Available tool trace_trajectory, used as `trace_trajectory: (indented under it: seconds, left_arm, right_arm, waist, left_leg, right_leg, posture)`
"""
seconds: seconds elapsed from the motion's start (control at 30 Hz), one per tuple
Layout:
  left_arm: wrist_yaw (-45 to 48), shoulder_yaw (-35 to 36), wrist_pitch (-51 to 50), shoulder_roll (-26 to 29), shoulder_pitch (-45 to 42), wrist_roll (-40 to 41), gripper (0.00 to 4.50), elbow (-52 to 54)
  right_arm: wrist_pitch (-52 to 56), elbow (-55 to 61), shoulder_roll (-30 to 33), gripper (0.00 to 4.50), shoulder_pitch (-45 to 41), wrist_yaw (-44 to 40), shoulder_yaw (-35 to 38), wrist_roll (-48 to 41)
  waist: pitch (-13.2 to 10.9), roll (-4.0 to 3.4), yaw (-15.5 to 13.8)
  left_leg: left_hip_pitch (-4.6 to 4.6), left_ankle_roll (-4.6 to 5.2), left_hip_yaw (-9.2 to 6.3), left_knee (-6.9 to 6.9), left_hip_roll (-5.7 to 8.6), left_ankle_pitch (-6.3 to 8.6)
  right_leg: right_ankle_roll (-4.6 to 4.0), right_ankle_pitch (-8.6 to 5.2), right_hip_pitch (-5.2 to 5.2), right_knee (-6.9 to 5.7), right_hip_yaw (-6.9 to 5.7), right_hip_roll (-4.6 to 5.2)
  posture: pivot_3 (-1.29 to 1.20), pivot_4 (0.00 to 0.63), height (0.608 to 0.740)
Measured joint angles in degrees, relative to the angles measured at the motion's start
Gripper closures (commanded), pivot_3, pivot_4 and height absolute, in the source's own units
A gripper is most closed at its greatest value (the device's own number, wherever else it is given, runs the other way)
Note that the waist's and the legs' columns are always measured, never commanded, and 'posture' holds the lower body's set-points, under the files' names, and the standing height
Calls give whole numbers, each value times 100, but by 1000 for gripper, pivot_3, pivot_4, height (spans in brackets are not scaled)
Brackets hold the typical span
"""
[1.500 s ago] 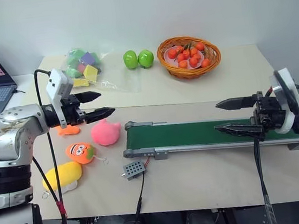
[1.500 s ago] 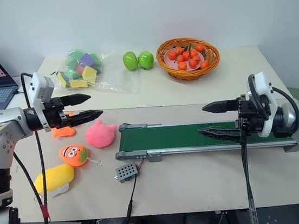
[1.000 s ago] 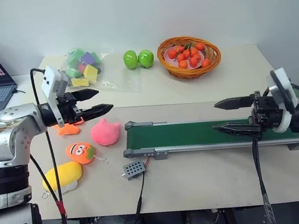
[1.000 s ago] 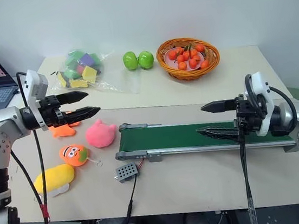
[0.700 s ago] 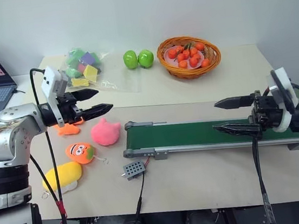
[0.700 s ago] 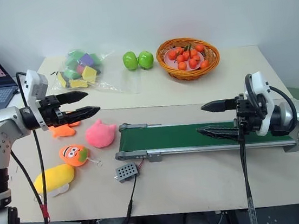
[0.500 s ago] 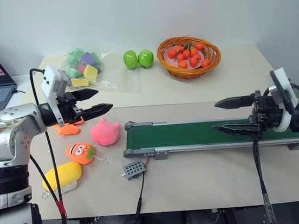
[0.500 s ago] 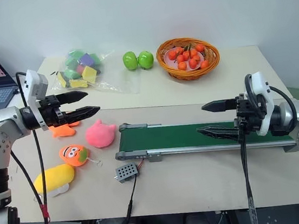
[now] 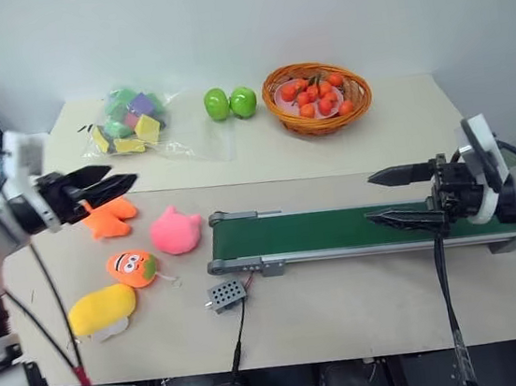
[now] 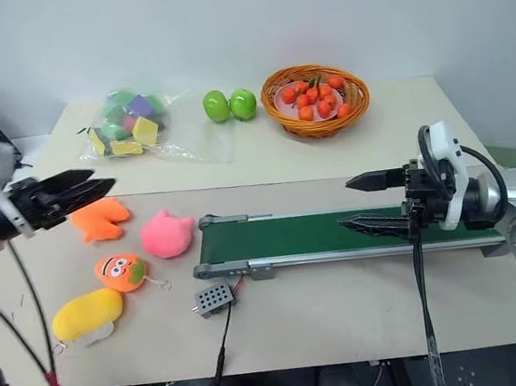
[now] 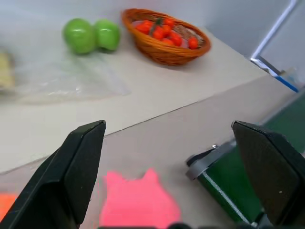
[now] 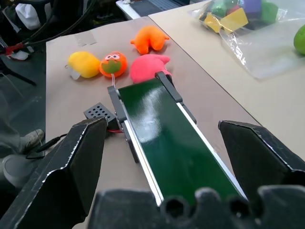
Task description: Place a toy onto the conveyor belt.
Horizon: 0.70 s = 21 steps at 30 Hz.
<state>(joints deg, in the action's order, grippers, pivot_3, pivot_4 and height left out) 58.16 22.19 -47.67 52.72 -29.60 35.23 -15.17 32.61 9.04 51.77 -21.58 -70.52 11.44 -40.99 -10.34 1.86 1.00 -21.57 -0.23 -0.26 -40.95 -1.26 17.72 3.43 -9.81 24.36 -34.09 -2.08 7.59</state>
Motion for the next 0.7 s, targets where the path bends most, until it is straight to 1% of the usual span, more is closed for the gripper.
trace_trajectory:
  seconds: [0.17,0.27,0.3,0.37,0.43,0.47,0.5,0.53,0.7]
  left_arm:
    - [520,452,-594,247,884,524,0,96]
    - [734,977,-1119,651,1327,800,0,-22]
    - [845,1205,-1320,822,1633,906,0,-76]
    - [960,1439,-1711,956,2088,991,0,-224]
    - [856,1764,-2363,956,2171,1153,0,-813]
    - [785,2042,-2713,956,2235,1236,0,-1166]
    - [757,2303,-2953,965,2368,1301,0,-1447]
    - [764,2609,-3173,977,2681,1364,0,-1733]
    - [928,3318,-3369,957,3916,1406,0,-2346]
  right_arm:
    - [0,-110,-19,109,-294,-172,-141,21]
    - [-5,-261,-79,109,-464,-264,-286,102]
    - [-20,-332,-92,109,-545,-308,-364,161]
    - [-68,-447,-106,109,-620,-379,-417,205]
    - [-109,-566,-150,109,-725,-443,-479,267]
    - [-128,-612,-157,109,-772,-466,-528,299]
    - [-145,-635,-177,109,-823,-493,-566,347]
    - [-166,-687,-195,109,-875,-541,-620,382]
    - [-217,-868,-237,109,-927,-652,-666,458]
  waist:
    - [-1,-1,-13]
    - [-3,-4,-16]
    - [-3,-5,-15]
    - [-7,-18,-11]
    - [-10,-22,-17]
    - [-10,-22,-18]
    - [-10,-22,-9]
    - [-10,-22,-2]
    - [-10,-23,37]
  left_leg:
    - [-2,0,4,1,-6,0]
    - [4,0,7,4,-8,0]
    - [9,0,10,10,-8,0]
    - [22,1,24,19,-10,1]
    - [25,1,23,21,-17,1]
    - [28,1,23,21,-23,1]
    - [31,1,26,23,-26,1]
    - [34,1,29,25,-26,2]
    - [40,-1,44,32,-36,2]
  right_leg:
    - [-2,-1,4,0,-1,-2]
    - [-3,-3,4,-1,0,-2]
    - [-4,-3,3,-1,-1,-2]
    - [-7,-6,1,-1,0,-2]
    - [-11,-9,4,-8,-3,-6]
    - [-13,-10,3,-10,-6,-11]
    - [-15,-11,3,-12,-5,-14]
    - [-16,-12,4,-14,-5,-14]
    - [-22,-14,13,-19,-6,-15]
  posture:
    - [0,150,738]
    - [0,150,738]
    - [0,150,738]
    - [0,150,738]
    - [0,150,738]
    - [0,150,738]
    - [0,150,738]
    - [0,150,738]
    - [0,150,738]
